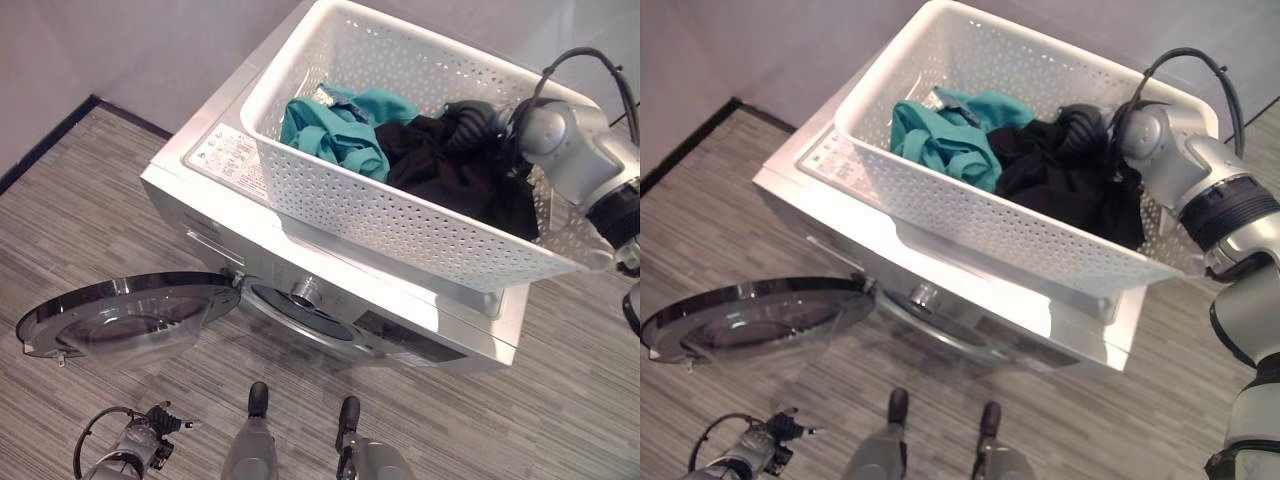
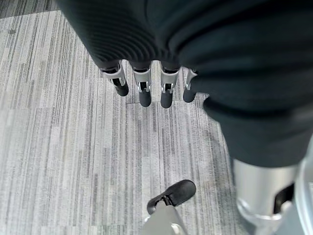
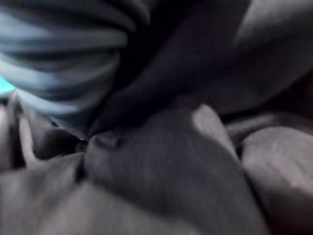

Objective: Grab the laundry basket,head to the washer,open it,put in the laundry and shut it.

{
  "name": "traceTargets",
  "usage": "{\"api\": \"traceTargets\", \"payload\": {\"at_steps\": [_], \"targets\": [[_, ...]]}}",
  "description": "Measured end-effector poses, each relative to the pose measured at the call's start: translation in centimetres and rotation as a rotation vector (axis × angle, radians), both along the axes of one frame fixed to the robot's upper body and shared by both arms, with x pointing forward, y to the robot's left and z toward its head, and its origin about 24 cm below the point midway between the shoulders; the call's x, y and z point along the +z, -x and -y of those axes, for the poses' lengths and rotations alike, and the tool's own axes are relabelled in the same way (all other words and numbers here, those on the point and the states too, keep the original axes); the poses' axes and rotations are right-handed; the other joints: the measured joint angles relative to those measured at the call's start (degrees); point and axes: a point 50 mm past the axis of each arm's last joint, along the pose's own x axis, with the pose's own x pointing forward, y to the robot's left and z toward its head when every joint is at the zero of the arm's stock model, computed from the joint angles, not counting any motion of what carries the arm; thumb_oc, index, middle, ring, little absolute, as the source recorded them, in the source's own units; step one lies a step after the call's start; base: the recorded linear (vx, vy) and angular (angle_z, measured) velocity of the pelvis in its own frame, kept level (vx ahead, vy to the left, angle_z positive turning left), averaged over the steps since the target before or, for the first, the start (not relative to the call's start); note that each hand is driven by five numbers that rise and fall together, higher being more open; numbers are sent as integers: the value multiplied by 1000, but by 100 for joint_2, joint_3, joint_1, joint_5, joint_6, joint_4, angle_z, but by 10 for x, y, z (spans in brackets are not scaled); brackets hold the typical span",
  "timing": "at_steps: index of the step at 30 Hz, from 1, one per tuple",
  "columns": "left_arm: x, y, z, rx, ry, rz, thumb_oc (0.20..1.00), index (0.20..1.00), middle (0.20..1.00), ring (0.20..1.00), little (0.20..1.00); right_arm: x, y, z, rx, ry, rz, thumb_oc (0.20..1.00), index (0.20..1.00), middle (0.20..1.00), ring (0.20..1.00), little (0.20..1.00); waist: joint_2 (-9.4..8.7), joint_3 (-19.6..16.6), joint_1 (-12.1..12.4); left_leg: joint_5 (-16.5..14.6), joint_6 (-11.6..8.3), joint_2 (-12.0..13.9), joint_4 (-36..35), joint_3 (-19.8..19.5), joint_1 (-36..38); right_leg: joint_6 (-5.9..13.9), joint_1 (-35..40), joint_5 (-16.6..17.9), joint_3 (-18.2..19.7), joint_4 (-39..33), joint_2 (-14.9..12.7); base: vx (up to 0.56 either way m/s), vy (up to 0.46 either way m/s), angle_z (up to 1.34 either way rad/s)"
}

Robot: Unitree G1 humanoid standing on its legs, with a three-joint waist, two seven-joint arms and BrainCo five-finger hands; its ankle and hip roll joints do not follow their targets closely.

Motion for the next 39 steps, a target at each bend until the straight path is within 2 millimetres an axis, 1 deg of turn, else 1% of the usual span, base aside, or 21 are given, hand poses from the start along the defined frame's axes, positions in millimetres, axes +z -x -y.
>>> {"api": "traceTargets", "payload": {"at_steps": [2, 4, 5, 6, 8, 9, 11, 12, 13, 14, 15, 18, 22, 24, 25, 28, 33, 37, 39], "targets": [[-3, 5, 2, 0, 7, -15, 1000, 1000, 1000, 1000, 1000, 11, 1, 2, 2, -65, 48, 200, 200, 200, 200, 200, 39, -72, -43, -1, -1, 2, -6, 15, 57, 0, 64, 0, 8, -28, 2, 73, 4, -4], [-6, 8, 7, 0, 19, -22, 1000, 1000, 1000, 1000, 1000, 32, 6, 8, -13, -136, 107, 200, 200, 200, 200, 200, 127, -190, -61, 0, -1, 7, -68, 11, 92, -4, 106, 7, -3, -87, 16, 88, 8, 0], [-10, 13, 11, 2, 29, -34, 1000, 1000, 1000, 1000, 1000, 46, 8, 16, -34, -208, 160, 200, 200, 200, 200, 200, 164, -294, -77, 0, -1, 2, -83, 19, 155, -4, 166, 7, -3, -111, 12, 104, 9, 0], [-11, 15, 12, 1, 34, -40, 1000, 1000, 1000, 1000, 1000, 52, 9, 19, -43, -252, 184, 200, 200, 200, 200, 200, 177, -311, -80, 0, -1, -1, -119, 21, 247, -4, 268, 7, -6, -154, 12, 76, 6, -4], [-14, 22, 13, 5, 38, -58, 1000, 1000, 1000, 1000, 1000, 64, 11, 22, -44, -341, 231, 200, 200, 200, 200, 200, 202, -493, -102, 0, -1, 8, -186, 42, 314, -3, 288, -1, 2, -156, 24, 64, 2, -5], [-16, 28, 13, 8, 35, -69, 1000, 1000, 1000, 1000, 1000, 70, 11, 26, -48, -431, 272, 200, 200, 200, 200, 200, 189, -679, -124, 0, -2, 10, -187, 48, 321, 0, 288, -14, 9, -156, 22, 95, 5, -2], [-18, 32, 15, 16, 30, -77, 1000, 1000, 1000, 1000, 1000, 76, 10, 26, -67, -480, 298, 200, 200, 200, 200, 200, 207, -738, -132, 0, -2, 9, -220, 53, 422, 2, 371, -19, 10, -157, 23, 64, 4, -2], [-20, 35, 17, 21, 31, -88, 1000, 1000, 1000, 1000, 1000, 77, 8, 24, -64, -505, 307, 200, 200, 200, 200, 200, 218, -792, -138, 0, -2, 9, -254, 60, 484, 5, 414, -25, 16, -157, 24, 51, 0, -1], [-22, 39, 20, 26, 34, -99, 1000, 1000, 1000, 1000, 1000, 79, 8, 19, -49, -544, 322, 200, 200, 200, 200, 200, 214, -932, -163, -6, -3, 8, -265, 60, 504, 11, 434, -46, 19, -158, 21, 51, 0, 0], [-24, 45, 21, 28, 39, -111, 1000, 1000, 1000, 1000, 1000, 82, 8, 17, -35, -578, 334, 200, 200, 200, 200, 200, 209, -997, -166, -5, -3, 8, -266, 62, 509, 11, 437, -47, 23, -158, 22, 0, 0, 0], [-25, 46, 22, 25, 39, -114, 1000, 1000, 1000, 1000, 1000, 84, 8, 15, -27, -599, 350, 200, 200, 200, 200, 200, 193, -1038, -166, -5, -2, 10, -266, 61, 523, 12, 450, -46, 24, -158, 23, 0, 0, 0], [-28, 56, 23, 32, 37, -135, 1000, 1000, 1000, 1000, 1000, 85, 8, 13, -28, -625, 383, 200, 200, 200, 200, 200, 158, -1214, -157, -5, -2, 8, -267, 54, 532, 12, 463, -47, 26, -158, 18, 0, 0, 0], [-30, 65, 22, 40, 25, -150, 1000, 1000, 1000, 1000, 1000, 91, 10, 13, -26, -676, 437, 200, 200, 200, 200, 200, 151, -1303, -154, -3, 2, -1, -267, 49, 539, 14, 470, -44, 28, -158, 12, 0, 0, 0], [-30, 65, 23, 43, 15, -146, 1000, 1000, 1000, 1000, 1000, 95, 12, 14, -30, -702, 472, 200, 200, 200, 200, 200, 158, -1315, -144, -2, 3, -3, -267, 45, 568, 14, 500, -42, 27, -158, 11, 0, 0, 0], [-31, 64, 28, 41, 22, -140, 1000, 1000, 1000, 1000, 1000, 99, 15, 14, -27, -726, 508, 200, 200, 200, 200, 200, 177, -1337, -150, -2, 3, -7, -268, 41, 588, 14, 524, -42, 25, -158, 9, 0, 0, 0], [-34, 59, 39, 22, 43, -120, 1000, 1000, 1000, 1000, 1000, 103, 18, 17, -45, -745, 564, 200, 200, 200, 200, 200, 191, -1384, -175, -1, 3, -3, -268, 38, 591, 14, 525, -42, 20, -158, 16, 0, 0, 0], [-32, 48, 43, 1, 32, -59, 1000, 1000, 1000, 1000, 1000, 112, 25, 30, -108, -767, 656, 200, 200, 200, 200, 200, 220, -1405, -201, 0, 4, -12, -268, 28, 593, 15, 533, -43, 10, -158, 7, 0, 0, 0], [-30, 38, 48, -24, 25, -22, 1000, 1000, 1000, 1000, 1000, 127, 38, 58, -209, -787, 752, 200, 200, 200, 200, 200, 223, -1406, -199, 0, 4, -19, -268, 8, 593, 18, 546, -45, -11, -158, 1, 0, 3, 1], [-30, 34, 50, -23, 28, -10, 1000, 1000, 1000, 1000, 1000, 139, 50, 74, -264, -810, 823, 200, 200, 200, 200, 200, 226, -1408, -222, 0, 4, -19, -268, 10, 596, 19, 547, -46, -9, -158, 1, 0, 0, 0]]}}
